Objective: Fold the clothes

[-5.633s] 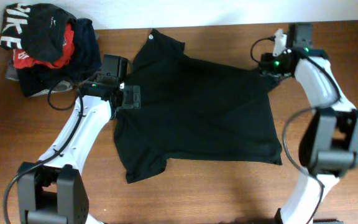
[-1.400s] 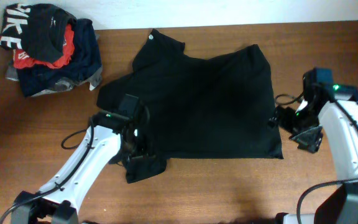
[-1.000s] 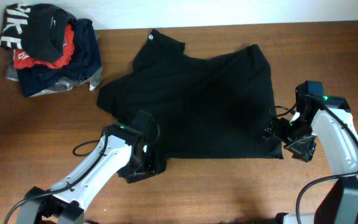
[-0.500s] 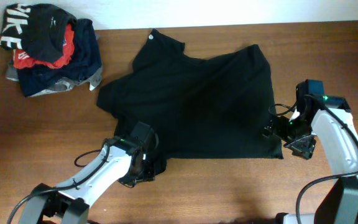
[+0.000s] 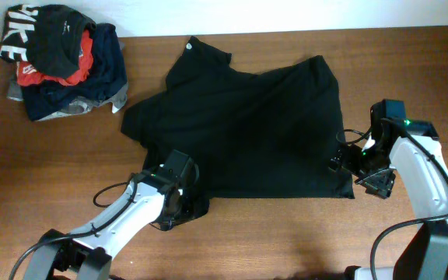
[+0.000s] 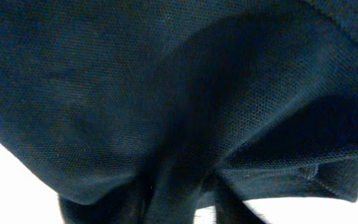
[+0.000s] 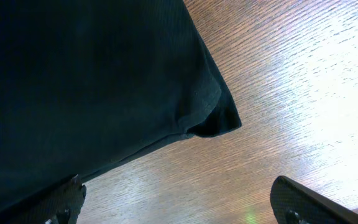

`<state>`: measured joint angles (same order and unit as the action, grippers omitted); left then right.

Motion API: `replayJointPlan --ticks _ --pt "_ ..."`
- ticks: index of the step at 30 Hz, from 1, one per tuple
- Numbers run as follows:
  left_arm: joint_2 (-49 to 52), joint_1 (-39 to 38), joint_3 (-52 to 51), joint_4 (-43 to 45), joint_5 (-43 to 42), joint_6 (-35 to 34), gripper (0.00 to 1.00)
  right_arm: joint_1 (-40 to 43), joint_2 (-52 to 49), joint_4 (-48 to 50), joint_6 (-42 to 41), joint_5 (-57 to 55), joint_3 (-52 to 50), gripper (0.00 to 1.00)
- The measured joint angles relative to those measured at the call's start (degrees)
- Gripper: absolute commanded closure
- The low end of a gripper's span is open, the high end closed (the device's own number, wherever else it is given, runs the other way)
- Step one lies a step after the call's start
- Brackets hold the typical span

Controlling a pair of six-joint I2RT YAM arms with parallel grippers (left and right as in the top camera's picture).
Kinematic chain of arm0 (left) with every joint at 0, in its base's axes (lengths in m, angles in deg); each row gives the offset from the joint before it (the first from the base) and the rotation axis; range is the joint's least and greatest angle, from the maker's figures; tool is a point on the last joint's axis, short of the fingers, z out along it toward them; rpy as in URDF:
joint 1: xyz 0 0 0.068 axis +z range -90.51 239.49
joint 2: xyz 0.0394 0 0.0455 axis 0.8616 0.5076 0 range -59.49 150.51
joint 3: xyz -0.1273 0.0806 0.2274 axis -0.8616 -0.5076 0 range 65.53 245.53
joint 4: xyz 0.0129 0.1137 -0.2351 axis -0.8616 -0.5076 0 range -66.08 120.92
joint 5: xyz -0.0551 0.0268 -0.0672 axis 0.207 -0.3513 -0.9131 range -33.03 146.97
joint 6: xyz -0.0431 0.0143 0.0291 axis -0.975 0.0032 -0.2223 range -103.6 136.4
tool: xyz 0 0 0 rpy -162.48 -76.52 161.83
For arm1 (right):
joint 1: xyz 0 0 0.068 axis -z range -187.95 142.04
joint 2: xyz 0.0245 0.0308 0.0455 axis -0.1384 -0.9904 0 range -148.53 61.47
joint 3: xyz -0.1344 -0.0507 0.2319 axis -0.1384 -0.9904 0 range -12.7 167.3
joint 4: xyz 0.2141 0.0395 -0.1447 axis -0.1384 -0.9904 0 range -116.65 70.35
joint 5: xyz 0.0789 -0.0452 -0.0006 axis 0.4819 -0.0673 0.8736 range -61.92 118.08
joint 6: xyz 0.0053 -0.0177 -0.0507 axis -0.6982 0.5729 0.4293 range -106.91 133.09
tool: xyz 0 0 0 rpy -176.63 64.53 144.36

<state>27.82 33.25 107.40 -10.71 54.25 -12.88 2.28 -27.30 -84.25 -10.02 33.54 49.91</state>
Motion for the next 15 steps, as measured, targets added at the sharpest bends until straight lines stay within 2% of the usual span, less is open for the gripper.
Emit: replayJointPlan --ticks 1,2,5,11,15 --pt "0.00 0.00 0.00 0.04 0.09 0.07 0.96 0.00 0.00 0.00 0.02 0.00 0.00 0.00" --pt "0.00 0.00 0.00 0.02 0.17 -0.04 0.99 0.00 0.00 0.00 0.00 0.02 0.00 0.00" --pt "0.00 0.00 0.02 -0.61 0.15 0.00 0.99 0.00 0.00 -0.04 0.00 0.39 0.00 0.00" --pt "0.02 0.83 3.87 -8.37 0.70 0.02 0.99 0.00 0.00 -1.79 0.04 1.07 -0.07 0.00" --pt "0.00 2.47 7.65 -9.31 3.61 0.09 0.99 0.00 0.00 -0.52 0.70 1.09 -1.38 0.05"
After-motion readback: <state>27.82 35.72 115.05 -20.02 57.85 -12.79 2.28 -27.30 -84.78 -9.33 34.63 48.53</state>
